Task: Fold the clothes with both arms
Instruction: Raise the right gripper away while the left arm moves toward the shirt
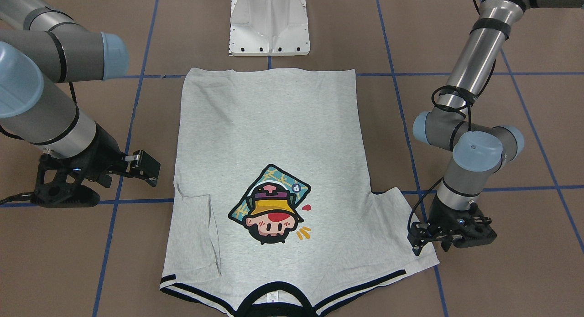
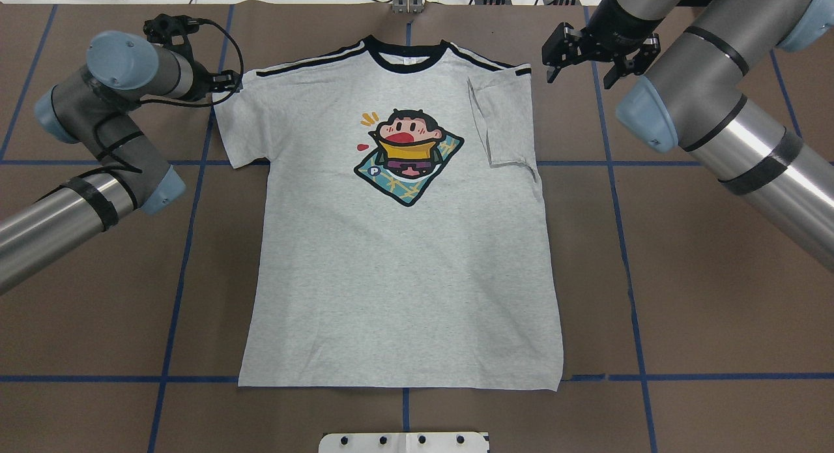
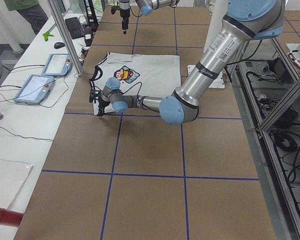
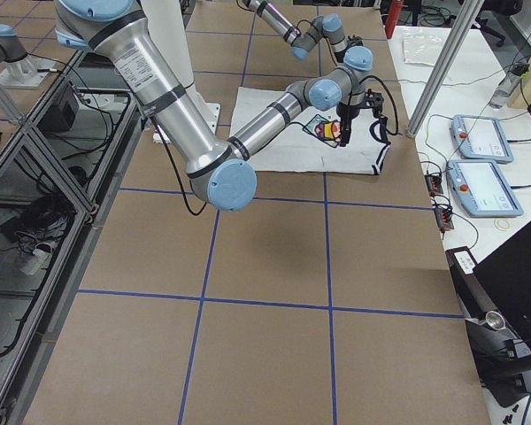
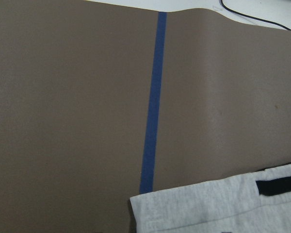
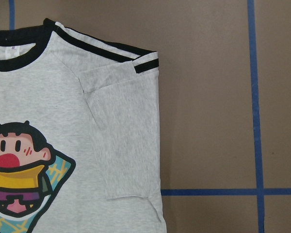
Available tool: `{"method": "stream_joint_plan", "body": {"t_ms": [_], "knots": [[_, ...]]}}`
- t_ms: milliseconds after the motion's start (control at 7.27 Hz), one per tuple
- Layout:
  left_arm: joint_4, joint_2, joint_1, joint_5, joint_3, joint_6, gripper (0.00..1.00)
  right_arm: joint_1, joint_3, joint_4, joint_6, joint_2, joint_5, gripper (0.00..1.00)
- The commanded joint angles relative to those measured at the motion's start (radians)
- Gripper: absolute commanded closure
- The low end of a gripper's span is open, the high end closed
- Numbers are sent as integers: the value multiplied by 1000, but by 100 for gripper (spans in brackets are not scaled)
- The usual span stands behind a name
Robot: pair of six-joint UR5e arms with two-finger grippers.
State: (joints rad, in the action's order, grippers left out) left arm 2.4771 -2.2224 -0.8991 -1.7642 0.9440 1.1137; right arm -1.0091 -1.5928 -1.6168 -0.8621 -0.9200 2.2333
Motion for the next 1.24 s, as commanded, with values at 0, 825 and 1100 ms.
{"method": "stream_joint_plan", "body": {"t_ms": [0, 825, 1100], "knots": [[-1, 0, 0, 0, -4, 0, 52, 3, 1, 0, 0, 1, -3, 0], [-15, -2, -1, -4, 15, -11, 100, 3, 7, 2, 2, 1, 0, 0], [-122, 0, -4, -11, 121, -11, 100, 3, 5, 2, 2, 1, 2, 0]]}}
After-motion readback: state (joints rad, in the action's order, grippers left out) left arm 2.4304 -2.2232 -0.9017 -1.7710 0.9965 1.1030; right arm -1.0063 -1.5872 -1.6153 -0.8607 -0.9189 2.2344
